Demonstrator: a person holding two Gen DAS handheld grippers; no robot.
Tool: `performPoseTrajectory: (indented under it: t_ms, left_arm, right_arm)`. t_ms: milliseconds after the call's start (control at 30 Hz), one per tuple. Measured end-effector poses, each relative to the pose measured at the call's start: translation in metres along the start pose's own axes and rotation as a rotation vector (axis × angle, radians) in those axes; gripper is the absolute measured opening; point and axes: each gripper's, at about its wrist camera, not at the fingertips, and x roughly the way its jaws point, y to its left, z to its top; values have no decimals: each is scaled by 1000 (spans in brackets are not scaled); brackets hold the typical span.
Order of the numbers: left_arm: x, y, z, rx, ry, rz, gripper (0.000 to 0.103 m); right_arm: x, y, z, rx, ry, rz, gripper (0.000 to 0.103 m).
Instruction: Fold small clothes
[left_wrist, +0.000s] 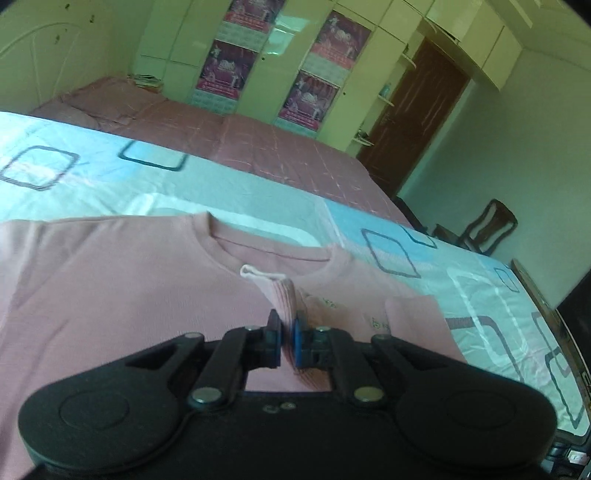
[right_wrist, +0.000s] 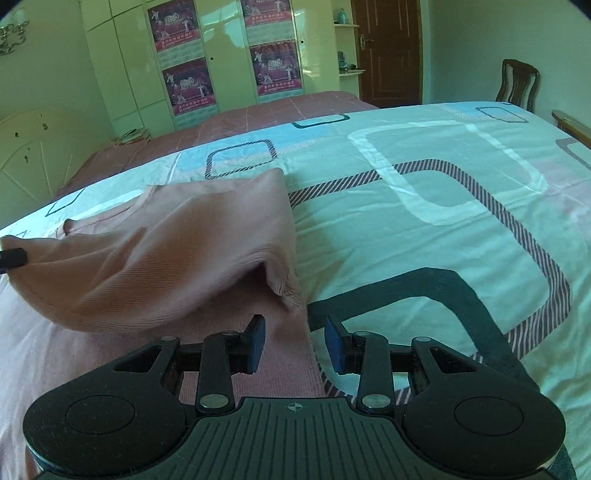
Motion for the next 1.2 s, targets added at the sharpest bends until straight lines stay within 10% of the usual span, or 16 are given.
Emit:
performPoseTrajectory:
  t_ms: [267, 433, 733, 800, 900, 967, 1067, 1200]
  left_arm:
    - [5, 30, -25, -24, 71, 71, 7]
    - [-2, 49, -31, -44, 3, 143, 59]
    - [53, 55, 7, -41, 67, 68, 40]
    - [62, 52, 6, -12, 86, 54, 9]
    - [63, 47, -1, 8, 60, 48, 6]
    - [44, 47, -7, -26, -52, 40, 5]
    - [22, 53, -15, -74, -154, 126, 5]
    - [36, 64, -22, -102, -85, 174, 6]
  right_arm:
    - [16, 4, 4, -29, 25, -34, 35]
    - [-15, -4, 24, -55, -89, 50, 35]
    - [77, -15, 103, 45, -25, 203, 35]
    - [102, -22, 112, 103, 21, 255, 35]
    - [125, -30, 117, 146, 69, 344, 35]
    - [124, -27, 116, 105, 53, 373, 5]
    - [116, -29, 115, 70, -12, 325, 5]
    - [132, -36, 110, 66, 10, 239, 4]
